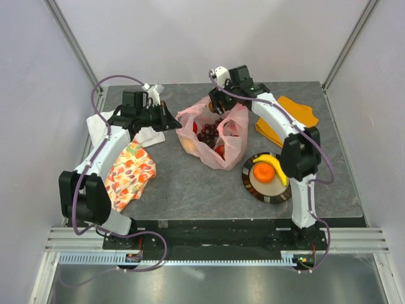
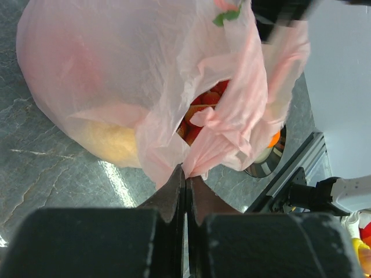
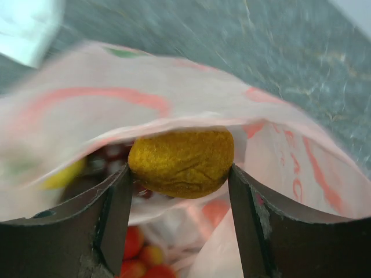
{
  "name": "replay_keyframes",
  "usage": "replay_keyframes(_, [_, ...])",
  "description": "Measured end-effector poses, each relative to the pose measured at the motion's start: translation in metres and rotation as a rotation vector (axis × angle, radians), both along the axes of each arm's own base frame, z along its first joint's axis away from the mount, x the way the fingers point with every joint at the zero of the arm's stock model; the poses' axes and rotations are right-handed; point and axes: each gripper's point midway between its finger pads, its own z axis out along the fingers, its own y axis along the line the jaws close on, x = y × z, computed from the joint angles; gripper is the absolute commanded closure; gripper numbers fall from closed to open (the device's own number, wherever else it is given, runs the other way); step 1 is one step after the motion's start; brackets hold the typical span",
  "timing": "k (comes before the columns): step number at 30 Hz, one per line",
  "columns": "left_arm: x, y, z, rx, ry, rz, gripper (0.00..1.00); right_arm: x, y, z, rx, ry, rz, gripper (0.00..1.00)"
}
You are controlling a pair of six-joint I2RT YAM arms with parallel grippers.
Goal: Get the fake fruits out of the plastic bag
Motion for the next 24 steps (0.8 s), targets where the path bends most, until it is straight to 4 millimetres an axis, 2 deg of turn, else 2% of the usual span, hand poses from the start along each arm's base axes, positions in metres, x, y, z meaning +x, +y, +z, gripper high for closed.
replay_keyframes(4, [0.002, -0.001, 0.002, -0.004, -0.002, 0.002, 0.98, -0.040, 0.009, 0.079, 0.170, -0.038, 0.088, 0.39])
replay_keyframes(6, [0.003, -0.001, 0.003, -0.005, -0.003, 0.003, 0.98, -0.059, 0.011, 0.106, 0.230, -0.044, 0.135, 0.40])
replay_keyframes(8, [0.003, -0.001, 0.005, -0.008, -0.006, 0.003, 0.99, -0.079, 0.010, 0.122, 0.260, -0.032, 0.174, 0.40])
replay_keyframes(10, [0.005, -0.001, 0.009, -0.010, -0.015, 0.004, 0.98, -0.097, 0.002, 0.126, 0.268, 0.001, 0.190, 0.40])
replay_keyframes(12, [0.006, -0.002, 0.013, -0.012, -0.024, 0.004, 0.98, -0.110, -0.014, 0.122, 0.264, 0.046, 0.173, 0.41])
replay_keyframes(13, [0.007, -0.002, 0.014, -0.013, -0.029, 0.004, 0.98, -0.115, -0.030, 0.119, 0.257, 0.063, 0.146, 0.42])
replay_keyframes(15, [0.008, -0.002, 0.016, -0.015, -0.034, 0.004, 0.99, -0.126, -0.078, 0.105, 0.218, 0.112, 0.043, 0.43])
replay_keyframes(17, [0.008, -0.002, 0.016, -0.016, -0.033, 0.004, 0.98, -0.137, -0.135, 0.089, 0.156, 0.147, -0.104, 0.42])
replay_keyframes(18, [0.008, -0.002, 0.016, -0.017, -0.033, 0.004, 0.98, -0.145, -0.162, 0.079, 0.128, 0.165, -0.180, 0.42])
replay_keyframes(20, [0.007, -0.003, 0.016, -0.021, -0.029, 0.004, 0.98, -0.170, -0.201, 0.059, 0.077, 0.221, -0.299, 0.41])
replay_keyframes(22, [0.007, -0.003, 0.017, -0.025, -0.026, 0.005, 0.98, -0.200, -0.226, 0.037, 0.035, 0.288, -0.385, 0.42])
replay_keyframes(24, [0.007, -0.003, 0.017, -0.028, -0.024, 0.006, 0.98, -0.225, -0.238, 0.018, 0.008, 0.359, -0.443, 0.42])
